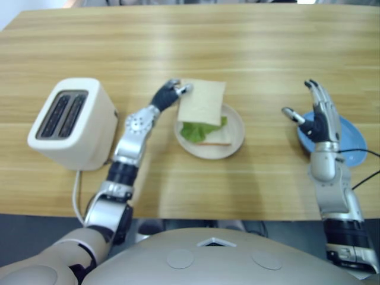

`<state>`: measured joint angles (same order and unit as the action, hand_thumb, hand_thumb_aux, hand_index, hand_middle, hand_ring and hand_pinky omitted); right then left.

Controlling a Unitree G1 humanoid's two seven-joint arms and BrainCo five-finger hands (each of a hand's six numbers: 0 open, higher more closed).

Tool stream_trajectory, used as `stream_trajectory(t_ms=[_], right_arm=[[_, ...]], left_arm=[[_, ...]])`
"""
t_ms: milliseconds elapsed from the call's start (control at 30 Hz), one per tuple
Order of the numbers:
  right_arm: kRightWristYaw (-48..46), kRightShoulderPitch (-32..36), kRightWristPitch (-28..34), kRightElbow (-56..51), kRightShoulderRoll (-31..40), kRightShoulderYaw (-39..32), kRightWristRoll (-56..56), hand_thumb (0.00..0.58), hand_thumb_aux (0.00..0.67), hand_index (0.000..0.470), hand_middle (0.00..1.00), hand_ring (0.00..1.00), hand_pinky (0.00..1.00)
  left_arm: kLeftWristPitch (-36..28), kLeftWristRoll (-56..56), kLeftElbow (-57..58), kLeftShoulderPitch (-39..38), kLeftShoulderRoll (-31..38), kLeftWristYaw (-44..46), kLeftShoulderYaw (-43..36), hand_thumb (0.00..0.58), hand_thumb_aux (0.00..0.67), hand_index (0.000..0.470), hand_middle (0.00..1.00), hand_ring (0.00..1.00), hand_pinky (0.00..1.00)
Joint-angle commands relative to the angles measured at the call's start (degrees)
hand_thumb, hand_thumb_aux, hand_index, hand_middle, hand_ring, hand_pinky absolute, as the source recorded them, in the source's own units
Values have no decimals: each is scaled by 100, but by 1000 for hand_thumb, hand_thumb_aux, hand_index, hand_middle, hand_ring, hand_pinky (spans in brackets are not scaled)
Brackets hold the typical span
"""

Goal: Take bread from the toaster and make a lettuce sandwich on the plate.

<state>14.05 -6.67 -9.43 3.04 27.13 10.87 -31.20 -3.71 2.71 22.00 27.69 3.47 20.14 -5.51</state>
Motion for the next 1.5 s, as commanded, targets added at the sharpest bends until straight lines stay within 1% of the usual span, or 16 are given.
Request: stream_trajectory(t_ms=[33, 100, 167, 267, 567, 733, 1100, 1267, 1500], right_arm=[[-14, 17, 55, -56, -74, -155, -61, 0, 0, 0, 0, 0, 0], [-19, 49, 59, -92, -86, -224, -101, 0, 0, 0, 0, 0, 0], [-17, 81, 66, -127, -85, -298, -134, 0, 0, 0, 0, 0, 0], [-16, 121, 72, -159, -82, -353, -158, 0, 0, 0, 0, 0, 0], [-18, 244, 81, -253, -88, -538, -268, 0, 0, 0, 0, 0, 0], [-107, 280, 46, -255, -99, -844, -441, 0, 0, 0, 0, 0, 0], [-602, 451, -94, -278, -113, -2140, -1143, 0, 0, 0, 0, 0, 0], [-770, 535, -138, -319, -36, -2421, -1293, 0, 0, 0, 0, 0, 0], [-879, 627, -143, -418, 87, -2631, -1499, 0, 0, 0, 0, 0, 0]], left_arm=[[-59, 584, 1557, 562, -275, 164, 568, 580, 670, 460, 1000, 1000, 1000], [20, 717, 2266, 867, -354, 189, 777, 580, 670, 460, 1000, 1000, 1000], [142, 709, 2685, 1063, -427, 204, 821, 580, 670, 460, 1000, 1000, 1000], [351, 421, 2986, 1195, -520, 219, 586, 580, 670, 460, 1000, 1000, 1000], [824, -553, 3072, 1060, -528, 14, -240, 580, 670, 460, 1000, 1000, 1000], [1149, -1480, 2908, 1020, -373, -648, -905, 580, 670, 460, 1000, 1000, 1000], [1241, -2179, 3490, 1302, -429, -1400, -1329, 580, 670, 460, 1000, 1000, 1000], [1279, -2326, 3639, 1342, -424, -1554, -1418, 580, 670, 460, 1000, 1000, 1000], [1256, -2556, 3867, 1327, -433, -1708, -1582, 580, 670, 460, 1000, 1000, 1000]])
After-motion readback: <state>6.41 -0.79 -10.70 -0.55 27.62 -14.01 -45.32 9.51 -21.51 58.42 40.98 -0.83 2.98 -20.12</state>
